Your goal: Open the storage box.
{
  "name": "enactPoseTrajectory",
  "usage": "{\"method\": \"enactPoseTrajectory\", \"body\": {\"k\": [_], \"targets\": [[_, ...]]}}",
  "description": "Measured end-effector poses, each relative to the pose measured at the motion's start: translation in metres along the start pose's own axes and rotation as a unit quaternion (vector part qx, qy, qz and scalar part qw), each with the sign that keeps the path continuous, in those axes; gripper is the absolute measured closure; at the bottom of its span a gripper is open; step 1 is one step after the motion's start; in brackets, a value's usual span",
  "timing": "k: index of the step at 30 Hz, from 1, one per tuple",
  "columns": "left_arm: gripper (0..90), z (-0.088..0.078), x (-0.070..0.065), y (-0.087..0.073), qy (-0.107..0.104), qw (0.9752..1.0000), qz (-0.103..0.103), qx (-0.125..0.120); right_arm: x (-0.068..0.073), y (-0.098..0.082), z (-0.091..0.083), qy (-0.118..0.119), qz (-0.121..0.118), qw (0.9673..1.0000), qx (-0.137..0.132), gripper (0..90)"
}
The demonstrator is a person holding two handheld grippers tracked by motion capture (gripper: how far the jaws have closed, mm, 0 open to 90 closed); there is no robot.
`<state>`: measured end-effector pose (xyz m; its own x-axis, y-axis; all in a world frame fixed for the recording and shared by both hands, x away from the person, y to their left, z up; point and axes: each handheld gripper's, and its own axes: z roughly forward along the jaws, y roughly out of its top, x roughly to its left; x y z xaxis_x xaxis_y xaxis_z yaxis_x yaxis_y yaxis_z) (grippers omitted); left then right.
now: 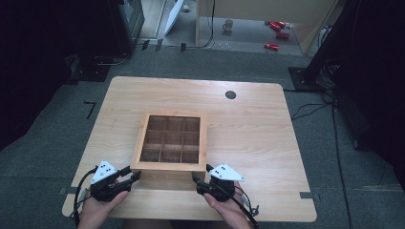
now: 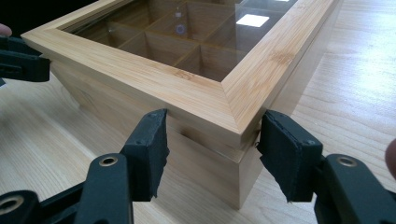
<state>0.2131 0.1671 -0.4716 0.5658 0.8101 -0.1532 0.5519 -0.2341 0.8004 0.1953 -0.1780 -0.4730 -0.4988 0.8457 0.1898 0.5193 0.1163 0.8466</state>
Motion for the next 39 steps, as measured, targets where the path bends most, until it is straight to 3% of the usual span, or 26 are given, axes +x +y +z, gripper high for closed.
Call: {"method": "enactPoseTrajectory", "body": {"k": [9, 16, 21, 24, 32, 35, 39], "targets": [[60.7, -0.002, -0.004, 0.002, 0.016, 0.9998, 0.010, -0.012, 0.002, -0.001, 0.001, -0.008, -0.019, 0.9998, -0.001, 42.8], [60.7, -0.003, -0.004, 0.002, 0.013, 0.9998, 0.008, -0.015, 0.004, -0.003, 0.002, -0.022, -0.041, 0.9989, -0.008, 42.3], [60.7, -0.004, -0.004, 0.003, 0.011, 0.9998, 0.007, -0.018, 0.001, -0.007, 0.004, -0.033, -0.038, 0.9987, -0.002, 41.5], [60.6, -0.003, -0.004, 0.003, 0.011, 0.9998, 0.008, -0.017, 0.000, -0.008, 0.005, -0.027, -0.028, 0.9992, -0.002, 41.2], [60.2, -0.003, -0.002, 0.003, 0.002, 0.9998, 0.004, -0.018, 0.000, -0.005, 0.003, -0.035, -0.028, 0.9989, -0.015, 41.6], [57.2, -0.004, 0.002, 0.002, -0.010, 0.9998, 0.003, -0.017, 0.001, -0.005, 0.003, -0.037, -0.032, 0.9987, -0.014, 41.6], [47.0, -0.003, 0.007, -0.003, 0.002, 0.9999, 0.015, 0.000, 0.002, -0.004, 0.003, -0.038, -0.035, 0.9985, -0.016, 41.5]]}}
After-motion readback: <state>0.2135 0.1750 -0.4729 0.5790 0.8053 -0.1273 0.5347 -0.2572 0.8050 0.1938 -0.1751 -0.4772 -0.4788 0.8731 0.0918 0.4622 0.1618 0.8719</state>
